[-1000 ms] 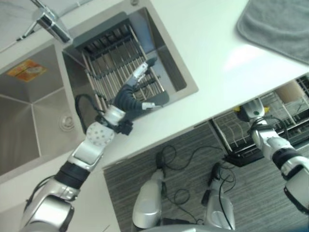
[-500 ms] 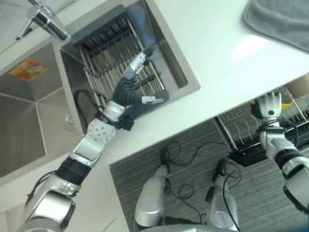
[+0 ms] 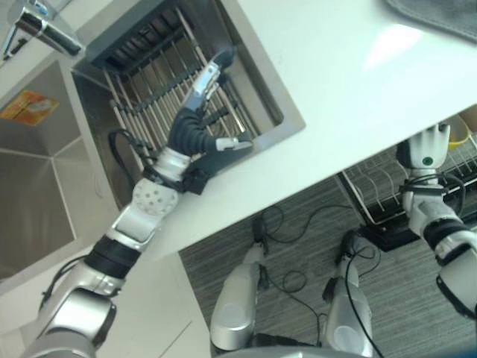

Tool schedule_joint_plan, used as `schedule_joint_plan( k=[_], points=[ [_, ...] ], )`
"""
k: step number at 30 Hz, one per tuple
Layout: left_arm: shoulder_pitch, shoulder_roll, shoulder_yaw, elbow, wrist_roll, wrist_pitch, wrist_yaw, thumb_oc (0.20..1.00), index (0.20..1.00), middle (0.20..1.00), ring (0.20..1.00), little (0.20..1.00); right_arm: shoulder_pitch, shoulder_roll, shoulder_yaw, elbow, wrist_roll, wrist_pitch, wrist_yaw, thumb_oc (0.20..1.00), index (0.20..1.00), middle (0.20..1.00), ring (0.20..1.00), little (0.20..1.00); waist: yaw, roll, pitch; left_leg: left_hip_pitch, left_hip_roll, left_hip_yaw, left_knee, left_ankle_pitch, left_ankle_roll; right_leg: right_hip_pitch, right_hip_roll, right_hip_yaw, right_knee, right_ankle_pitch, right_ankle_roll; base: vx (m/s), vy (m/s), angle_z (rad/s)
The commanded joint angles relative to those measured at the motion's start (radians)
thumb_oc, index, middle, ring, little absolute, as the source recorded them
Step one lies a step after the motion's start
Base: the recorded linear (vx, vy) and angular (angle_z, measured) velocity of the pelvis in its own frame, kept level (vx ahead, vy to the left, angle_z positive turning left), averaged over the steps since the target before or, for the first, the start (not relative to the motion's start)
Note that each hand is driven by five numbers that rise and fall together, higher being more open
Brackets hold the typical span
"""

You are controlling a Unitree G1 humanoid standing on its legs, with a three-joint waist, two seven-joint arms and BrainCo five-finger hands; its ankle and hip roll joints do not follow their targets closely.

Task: Place the dishes in the dishwasher.

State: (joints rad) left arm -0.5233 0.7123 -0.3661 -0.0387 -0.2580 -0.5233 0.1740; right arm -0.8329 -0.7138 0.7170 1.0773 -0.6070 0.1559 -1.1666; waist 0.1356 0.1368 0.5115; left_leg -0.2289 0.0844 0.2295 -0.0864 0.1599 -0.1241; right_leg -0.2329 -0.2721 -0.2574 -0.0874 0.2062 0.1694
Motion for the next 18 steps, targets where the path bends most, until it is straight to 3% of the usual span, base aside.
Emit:
schedule_joint_plan(
  k=[1,12,15,18],
  points=[
    [-0.058,0.015,-0.065,-0.041,-0.004,-0.042,0.029,1.0,1.0,1.0,1.0,1.0,-0.344,-0.008,0.038,-0.009,0.02,-0.013,-0.124,0.2,0.2,0.2,0.2,0.2,0.05,-0.026,0.004,-0.007,-0.038,-0.118,0.039,-0.083,0.041,-0.063,-0.058,-0.023,0.111,-0.035,0.076,0.0,0.0,0.0],
    [-0.073,0.001,-0.091,-0.041,0.006,-0.039,0.044,1.0,1.0,1.0,1.0,1.0,-0.389,0.019,0.048,0.015,0.051,-0.017,-0.062,0.2,0.2,0.2,0.2,0.2,0.057,-0.01,0.008,-0.047,-0.039,-0.116,0.038,-0.069,0.038,-0.106,-0.072,-0.03,0.121,-0.026,0.083,0.02,0.013,0.0],
    [-0.079,-0.012,-0.094,-0.042,0.012,-0.037,0.048,1.0,1.0,1.0,1.0,1.0,-0.388,0.037,0.03,0.022,0.128,-0.112,0.077,0.2,0.2,0.2,0.2,0.2,0.056,-0.005,0.009,-0.064,-0.033,-0.105,0.035,-0.062,0.033,-0.125,-0.078,-0.04,0.125,-0.023,0.086,0.05,0.019,-0.01],
    [-0.086,-0.032,-0.093,-0.046,0.021,-0.021,0.044,1.0,1.0,1.0,1.0,1.0,-0.374,0.066,0.027,0.023,0.147,-0.162,0.171,0.2,0.2,0.2,0.2,0.2,0.057,-0.004,0.009,-0.073,-0.03,-0.1,0.03,-0.057,0.032,-0.135,-0.082,-0.044,0.13,-0.022,0.086,0.04,0.009,0.0]
  ],
)
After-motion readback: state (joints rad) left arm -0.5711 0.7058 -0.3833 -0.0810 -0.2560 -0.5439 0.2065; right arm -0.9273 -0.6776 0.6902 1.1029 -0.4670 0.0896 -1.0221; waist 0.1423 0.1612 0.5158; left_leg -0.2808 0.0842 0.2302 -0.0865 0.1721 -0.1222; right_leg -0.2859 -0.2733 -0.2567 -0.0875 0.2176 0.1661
